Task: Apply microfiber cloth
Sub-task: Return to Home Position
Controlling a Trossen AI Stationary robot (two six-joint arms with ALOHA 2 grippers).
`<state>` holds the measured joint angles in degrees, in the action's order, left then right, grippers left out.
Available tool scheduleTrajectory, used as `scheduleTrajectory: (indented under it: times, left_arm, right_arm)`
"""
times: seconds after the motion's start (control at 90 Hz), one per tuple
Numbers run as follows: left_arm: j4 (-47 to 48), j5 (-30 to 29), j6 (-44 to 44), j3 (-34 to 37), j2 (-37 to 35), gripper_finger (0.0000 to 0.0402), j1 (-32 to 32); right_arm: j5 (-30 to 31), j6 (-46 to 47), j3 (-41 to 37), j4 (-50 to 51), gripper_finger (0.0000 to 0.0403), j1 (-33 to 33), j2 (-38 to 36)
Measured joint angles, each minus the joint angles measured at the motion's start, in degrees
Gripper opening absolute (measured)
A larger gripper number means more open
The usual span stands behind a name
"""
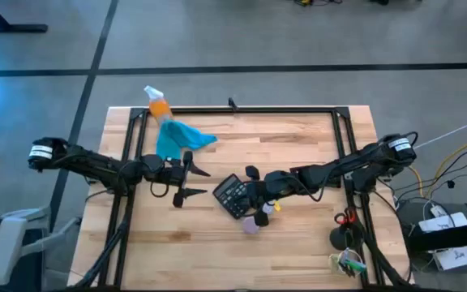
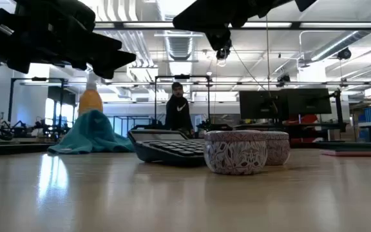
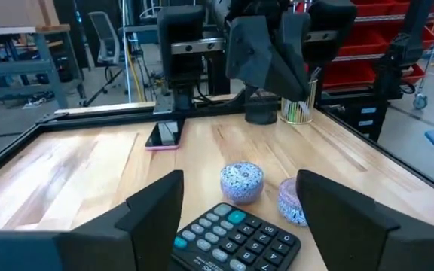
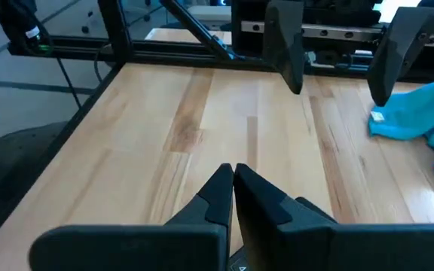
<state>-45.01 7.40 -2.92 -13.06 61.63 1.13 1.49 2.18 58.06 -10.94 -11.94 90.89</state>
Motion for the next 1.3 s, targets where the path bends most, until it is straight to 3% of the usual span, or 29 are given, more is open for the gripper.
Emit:
scheduleTrajectory:
  times: [0.311, 0.611, 0.844, 1.011, 1.3]
  left_arm:
    - [1.7, 0.0, -2.2, 0.0, -1.1, 0.0225, 0.0]
    - [8.5, 0.0, -2.1, 0.0, -10.5, 0.0193, -0.1]
    - [17.9, -0.4, -2.6, 0.0, -15.5, 0.0172, -0.1]
    - [26.3, -0.4, -0.1, 0.0, -23.6, 0.0156, -0.1]
    - [27.6, -0.4, 5.2, 3.9, -33.2, 0.0131, -0.1]
  right_arm:
    - [0.1, 0.9, 0.0, -0.1, 0.0, 0.0, 0.0]
    - [1.0, -4.5, 0.6, -0.4, 0.0, 0.4, -2.5]
    - [3.7, -4.7, -1.8, -0.5, 0.0, 0.8, -3.7]
    - [3.7, -3.6, -4.8, -2.8, 0.0, 1.9, -3.7]
    - [4.8, -3.4, -9.7, -4.1, 0.0, 2.7, -7.9]
